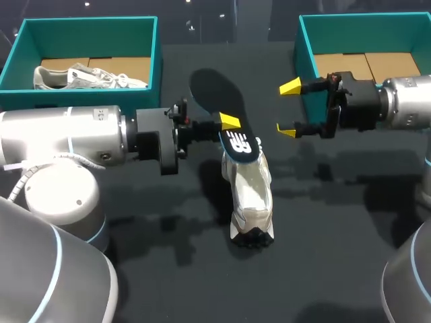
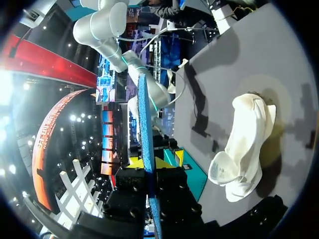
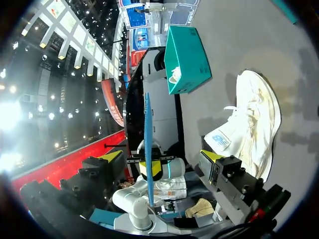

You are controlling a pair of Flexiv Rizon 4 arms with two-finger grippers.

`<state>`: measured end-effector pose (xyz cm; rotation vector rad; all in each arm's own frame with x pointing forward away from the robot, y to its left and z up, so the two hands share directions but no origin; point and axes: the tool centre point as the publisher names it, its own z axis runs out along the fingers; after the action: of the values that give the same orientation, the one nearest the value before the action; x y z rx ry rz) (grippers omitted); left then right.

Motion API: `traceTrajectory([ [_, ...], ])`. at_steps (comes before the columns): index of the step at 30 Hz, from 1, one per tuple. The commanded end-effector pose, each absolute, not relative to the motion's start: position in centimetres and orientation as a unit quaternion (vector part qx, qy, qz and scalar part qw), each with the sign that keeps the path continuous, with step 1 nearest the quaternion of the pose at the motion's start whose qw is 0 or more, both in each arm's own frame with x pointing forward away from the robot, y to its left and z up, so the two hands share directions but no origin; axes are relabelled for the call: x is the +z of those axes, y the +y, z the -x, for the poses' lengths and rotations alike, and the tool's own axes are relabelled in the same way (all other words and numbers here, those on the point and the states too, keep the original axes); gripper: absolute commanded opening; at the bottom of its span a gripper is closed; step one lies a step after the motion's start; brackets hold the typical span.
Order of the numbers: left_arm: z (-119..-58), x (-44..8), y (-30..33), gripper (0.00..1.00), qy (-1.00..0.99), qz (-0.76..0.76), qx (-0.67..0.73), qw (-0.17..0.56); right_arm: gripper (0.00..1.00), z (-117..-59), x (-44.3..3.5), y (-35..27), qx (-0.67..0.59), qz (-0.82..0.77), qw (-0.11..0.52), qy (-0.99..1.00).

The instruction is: Take the shoe out of the shoebox, open the shoe tongue, remove and reinsert the insole, then place the shoe into the shoebox

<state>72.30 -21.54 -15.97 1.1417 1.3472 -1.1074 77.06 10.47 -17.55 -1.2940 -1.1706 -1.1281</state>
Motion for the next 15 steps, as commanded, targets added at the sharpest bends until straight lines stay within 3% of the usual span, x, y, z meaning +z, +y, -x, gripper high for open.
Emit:
traceTrajectory([
  [1,-74.0,-16.7,-22.4,0.00,0.539,-0.487,-0.472,0.499,1.00,-77.9,-17.8,11.2,-0.465,0.517,0.514,-0.503],
  [15,-75.2,-17.4,-23.8,0.00,0.515,-0.514,-0.486,0.485,1.00,-77.4,-17.4,13.3,-0.466,0.502,0.496,-0.533],
])
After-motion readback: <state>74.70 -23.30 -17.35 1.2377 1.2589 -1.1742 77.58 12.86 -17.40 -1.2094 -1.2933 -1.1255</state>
